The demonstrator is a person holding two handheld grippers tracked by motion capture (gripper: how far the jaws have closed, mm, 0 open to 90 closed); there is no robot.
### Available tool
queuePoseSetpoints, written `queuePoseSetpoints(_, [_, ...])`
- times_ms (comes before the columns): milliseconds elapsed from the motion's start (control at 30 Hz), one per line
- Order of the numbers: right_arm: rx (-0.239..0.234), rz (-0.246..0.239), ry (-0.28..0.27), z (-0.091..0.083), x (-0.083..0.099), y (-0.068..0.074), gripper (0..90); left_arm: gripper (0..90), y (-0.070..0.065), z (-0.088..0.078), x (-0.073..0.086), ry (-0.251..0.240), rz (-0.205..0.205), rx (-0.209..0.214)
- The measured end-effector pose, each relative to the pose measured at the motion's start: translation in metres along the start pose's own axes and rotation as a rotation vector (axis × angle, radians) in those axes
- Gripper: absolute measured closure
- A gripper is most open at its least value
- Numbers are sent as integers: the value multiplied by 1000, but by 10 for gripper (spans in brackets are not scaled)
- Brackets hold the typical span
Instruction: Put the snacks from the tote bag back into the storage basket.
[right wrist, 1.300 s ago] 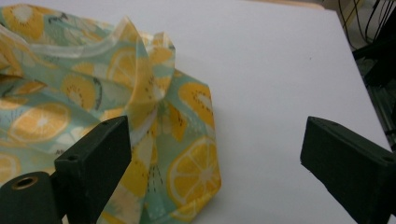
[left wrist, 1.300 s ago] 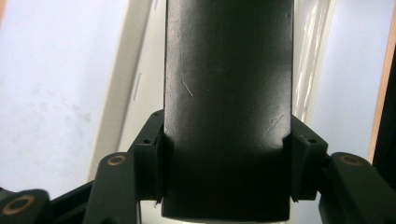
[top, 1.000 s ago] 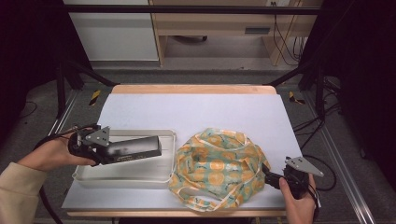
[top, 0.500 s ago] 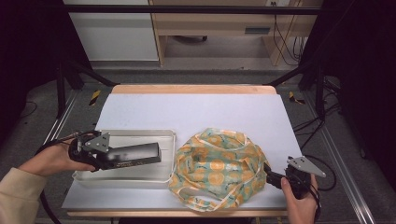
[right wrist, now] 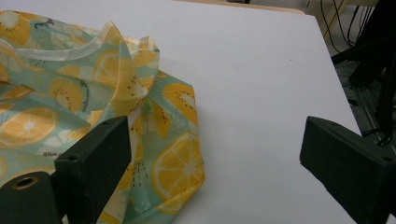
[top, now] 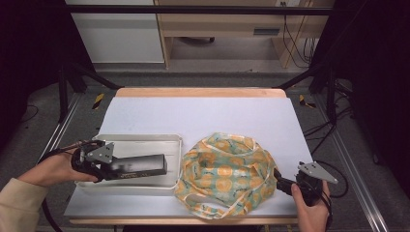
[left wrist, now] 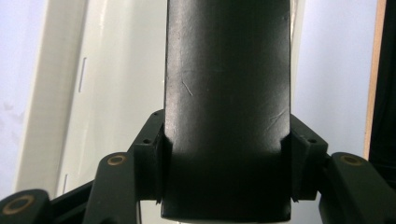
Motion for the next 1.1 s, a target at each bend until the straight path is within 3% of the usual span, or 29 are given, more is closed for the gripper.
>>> queuePoseSetpoints(600, [12,-3,11,2,2,-2,91,432,10,34,-7,-6,28,53])
queuePoseSetpoints(1100, [20,4,22,2,3,-4,89,431,15,45,-9,-34,41,92])
Point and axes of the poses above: each handheld gripper's, and its own axes: z roughly forward along the jaws, x roughly out of its underside, y roughly to its left, the point moved 5 cm from there along z, roughly forward along the jaws, and after that the axes turned 1 degree about -x, right-handed, at the moved point
